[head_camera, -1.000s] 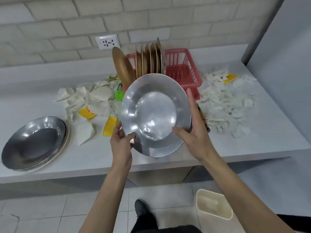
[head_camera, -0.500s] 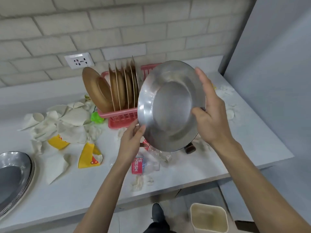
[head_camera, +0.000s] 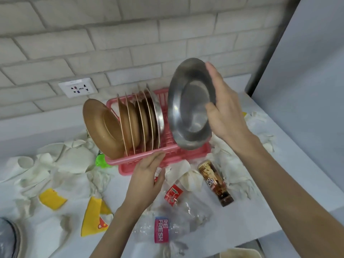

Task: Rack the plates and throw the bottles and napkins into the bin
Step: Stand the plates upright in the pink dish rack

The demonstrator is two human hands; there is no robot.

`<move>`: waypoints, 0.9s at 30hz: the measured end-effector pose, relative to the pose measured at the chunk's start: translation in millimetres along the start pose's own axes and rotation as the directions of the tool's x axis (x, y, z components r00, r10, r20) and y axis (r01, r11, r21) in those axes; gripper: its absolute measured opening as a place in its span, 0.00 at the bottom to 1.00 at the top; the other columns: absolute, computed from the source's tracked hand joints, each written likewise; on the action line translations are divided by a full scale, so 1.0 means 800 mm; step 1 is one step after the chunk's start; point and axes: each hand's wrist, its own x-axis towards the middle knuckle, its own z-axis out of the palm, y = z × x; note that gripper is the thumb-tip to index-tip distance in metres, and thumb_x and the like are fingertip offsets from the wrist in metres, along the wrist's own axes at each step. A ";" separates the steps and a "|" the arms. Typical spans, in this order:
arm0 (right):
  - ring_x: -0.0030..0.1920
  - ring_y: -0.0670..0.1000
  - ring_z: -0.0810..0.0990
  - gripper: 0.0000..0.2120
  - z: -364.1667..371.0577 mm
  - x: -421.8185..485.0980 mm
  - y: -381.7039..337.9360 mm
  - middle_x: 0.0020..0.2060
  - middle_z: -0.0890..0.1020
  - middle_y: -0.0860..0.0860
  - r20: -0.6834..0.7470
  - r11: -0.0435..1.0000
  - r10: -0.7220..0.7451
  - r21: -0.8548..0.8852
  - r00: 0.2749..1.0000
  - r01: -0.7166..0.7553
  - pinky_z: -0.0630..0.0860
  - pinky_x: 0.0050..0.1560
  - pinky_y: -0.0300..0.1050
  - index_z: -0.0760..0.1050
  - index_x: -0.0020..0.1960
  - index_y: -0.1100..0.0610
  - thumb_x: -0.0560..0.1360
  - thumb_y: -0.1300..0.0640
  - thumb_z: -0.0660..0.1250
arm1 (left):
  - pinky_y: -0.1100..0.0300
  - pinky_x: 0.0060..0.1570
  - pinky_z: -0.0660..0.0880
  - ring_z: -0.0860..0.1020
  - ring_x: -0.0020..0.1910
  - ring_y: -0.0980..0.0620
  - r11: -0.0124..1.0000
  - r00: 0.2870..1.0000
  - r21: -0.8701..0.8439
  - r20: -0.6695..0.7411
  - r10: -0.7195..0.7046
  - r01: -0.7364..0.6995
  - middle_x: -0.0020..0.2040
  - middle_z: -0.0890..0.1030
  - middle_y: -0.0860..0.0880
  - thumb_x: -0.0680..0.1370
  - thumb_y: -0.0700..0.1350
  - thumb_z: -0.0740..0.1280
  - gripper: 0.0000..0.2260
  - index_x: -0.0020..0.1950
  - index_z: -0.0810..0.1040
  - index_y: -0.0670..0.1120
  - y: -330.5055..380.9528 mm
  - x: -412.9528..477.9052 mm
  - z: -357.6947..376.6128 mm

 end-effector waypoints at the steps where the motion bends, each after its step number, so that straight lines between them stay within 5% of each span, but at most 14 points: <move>1: 0.71 0.51 0.67 0.39 0.010 0.007 0.001 0.75 0.65 0.51 0.016 1.000 -0.001 -0.020 1.000 0.001 0.63 0.69 0.38 0.53 0.80 0.48 0.72 0.70 0.55 | 0.53 0.69 0.67 0.72 0.68 0.51 1.000 1.000 0.011 0.002 0.007 -0.007 0.70 0.74 0.52 0.78 0.43 0.67 0.21 0.72 0.73 0.48 -0.004 0.001 0.002; 6: 0.63 0.62 0.73 0.37 0.057 0.029 0.002 0.68 0.70 0.60 0.073 0.995 -0.037 -0.088 0.997 0.043 0.73 0.62 0.59 0.52 0.80 0.50 0.73 0.68 0.56 | 0.49 0.71 0.67 0.69 0.71 0.52 1.000 0.999 -0.004 0.032 -0.002 0.003 0.73 0.71 0.53 0.74 0.37 0.72 0.28 0.73 0.72 0.48 -0.016 -0.001 0.012; 13: 0.51 0.61 0.77 0.36 0.111 0.050 0.013 0.61 0.73 0.61 0.117 0.969 -0.075 -0.225 0.990 0.101 0.74 0.43 0.51 0.50 0.80 0.52 0.75 0.66 0.58 | 0.40 0.67 0.71 0.67 0.71 0.54 0.999 0.999 -0.048 0.043 0.025 -0.023 0.73 0.71 0.51 0.72 0.35 0.72 0.29 0.72 0.73 0.46 -0.022 -0.001 0.009; 17: 0.45 0.60 0.78 0.35 0.126 0.052 0.017 0.59 0.74 0.61 0.132 0.962 -0.070 -0.254 0.989 0.102 0.70 0.35 0.48 0.51 0.80 0.54 0.76 0.65 0.58 | 0.40 0.68 0.69 0.68 0.70 0.54 0.998 0.997 -0.051 0.060 0.047 -0.044 0.73 0.71 0.52 0.75 0.46 0.62 0.23 0.71 0.74 0.46 -0.031 -0.001 0.006; 27: 0.45 0.59 0.79 0.31 0.156 0.057 0.042 0.63 0.73 0.62 0.133 0.988 -0.066 -0.127 0.989 0.084 0.76 0.36 0.50 0.55 0.79 0.51 0.77 0.60 0.58 | 0.43 0.72 0.62 0.73 0.68 0.46 0.995 0.994 -0.043 0.064 0.094 -0.091 0.71 0.72 0.55 0.75 0.51 0.58 0.22 0.67 0.77 0.48 -0.049 0.005 0.008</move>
